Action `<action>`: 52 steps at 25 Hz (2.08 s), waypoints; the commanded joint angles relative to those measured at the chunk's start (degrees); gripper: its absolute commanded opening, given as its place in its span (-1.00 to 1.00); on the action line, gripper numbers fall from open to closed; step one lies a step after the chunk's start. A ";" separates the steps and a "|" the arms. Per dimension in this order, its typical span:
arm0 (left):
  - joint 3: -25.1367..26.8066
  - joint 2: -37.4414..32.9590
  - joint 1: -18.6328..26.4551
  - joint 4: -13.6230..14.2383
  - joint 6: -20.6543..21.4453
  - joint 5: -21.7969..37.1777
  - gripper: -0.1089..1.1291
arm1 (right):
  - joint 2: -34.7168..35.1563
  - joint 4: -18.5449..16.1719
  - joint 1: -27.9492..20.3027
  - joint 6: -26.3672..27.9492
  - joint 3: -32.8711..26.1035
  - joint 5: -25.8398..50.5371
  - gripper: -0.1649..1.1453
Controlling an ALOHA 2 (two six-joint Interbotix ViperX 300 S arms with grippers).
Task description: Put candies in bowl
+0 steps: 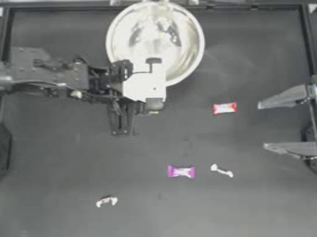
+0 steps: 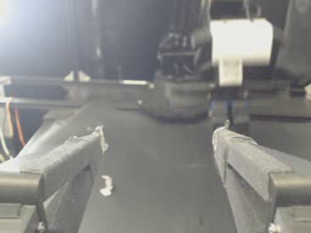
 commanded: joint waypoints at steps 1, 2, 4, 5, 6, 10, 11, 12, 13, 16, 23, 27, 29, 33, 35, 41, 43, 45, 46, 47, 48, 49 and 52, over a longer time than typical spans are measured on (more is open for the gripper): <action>-2.29 -3.08 4.48 0.26 1.58 -3.43 -0.48 | 0.35 0.53 0.00 0.09 -0.70 -0.44 0.77; -2.55 -2.55 5.54 0.26 2.20 -4.48 -0.48 | 0.26 0.79 0.00 0.00 -0.70 -0.35 0.77; -3.08 -1.41 7.82 0.26 3.78 -6.59 -0.48 | 0.26 0.88 0.00 0.00 -0.62 -0.44 0.77; -3.43 -0.70 8.79 0.26 4.75 -7.38 -0.48 | 0.26 0.88 0.00 0.00 -0.62 -0.35 0.77; -3.87 0.09 9.84 0.26 5.45 -8.09 -0.48 | 0.35 0.88 0.00 0.00 -0.70 -0.35 0.77; -6.86 4.39 13.45 0.26 7.56 -8.61 -0.48 | 0.26 0.88 0.00 0.00 -0.62 -0.44 0.77; -7.56 5.45 14.15 0.26 8.09 -8.61 -0.48 | 0.35 0.88 0.00 0.00 -0.62 -0.44 0.77; -8.17 6.59 14.68 0.26 8.61 -8.61 -0.48 | 0.26 0.88 0.00 0.00 -0.62 -0.44 0.77; -8.70 7.56 15.47 0.26 9.05 -8.70 -0.48 | 0.35 0.79 0.00 -0.09 -0.62 -0.44 0.77; -10.02 10.11 16.88 0.26 9.67 -9.84 -0.48 | 0.35 0.79 0.00 -0.09 -0.53 -0.35 0.77; -11.34 13.54 19.16 0.26 9.76 -10.11 -0.47 | 0.35 0.88 0.00 -0.09 -0.44 -0.44 0.77; -11.34 13.89 19.78 1.23 9.76 -10.11 -0.27 | 0.26 0.88 0.00 -0.09 -0.44 -0.35 0.77; -11.34 13.97 19.69 3.87 9.40 -10.11 0.08 | 0.35 0.88 0.00 0.00 -0.35 -0.44 0.77; -11.69 14.33 19.42 4.66 8.79 -10.11 0.83 | 0.26 0.97 0.00 0.00 0.00 -0.44 0.77; -11.87 14.24 19.34 4.22 8.53 -10.11 0.91 | 0.35 0.88 0.00 -0.09 0.09 -0.44 0.77; -11.78 12.22 18.11 3.25 8.53 -10.11 0.73 | 0.18 0.97 0.00 -0.09 0.09 -1.05 0.77; -11.51 10.46 17.40 1.93 8.70 -10.11 0.73 | 0.18 0.88 -0.09 -0.09 0.09 -1.05 0.77; -10.90 8.09 16.70 -0.18 8.96 -10.02 0.73 | 0.18 0.97 -0.44 -0.09 0.18 -0.88 0.77; -10.46 6.68 16.26 -0.88 9.23 -10.02 0.73 | 0.18 0.88 -0.62 -0.09 0.09 -0.88 0.77; -9.84 5.27 15.73 -1.58 9.32 -10.11 0.70 | 0.18 0.97 -0.70 -0.09 0.18 -0.88 0.77; -9.05 3.78 15.12 -2.11 9.40 -10.11 0.70 | 0.09 0.97 -0.88 -0.09 0.09 -0.79 0.77; -7.91 1.67 14.15 -2.55 9.40 -10.11 0.69 | 0.00 0.88 -0.97 -0.09 0.09 -0.70 0.77; -4.13 -4.39 11.51 -3.60 9.40 -10.11 0.69 | -0.62 0.97 -1.41 -0.09 0.09 -0.09 0.77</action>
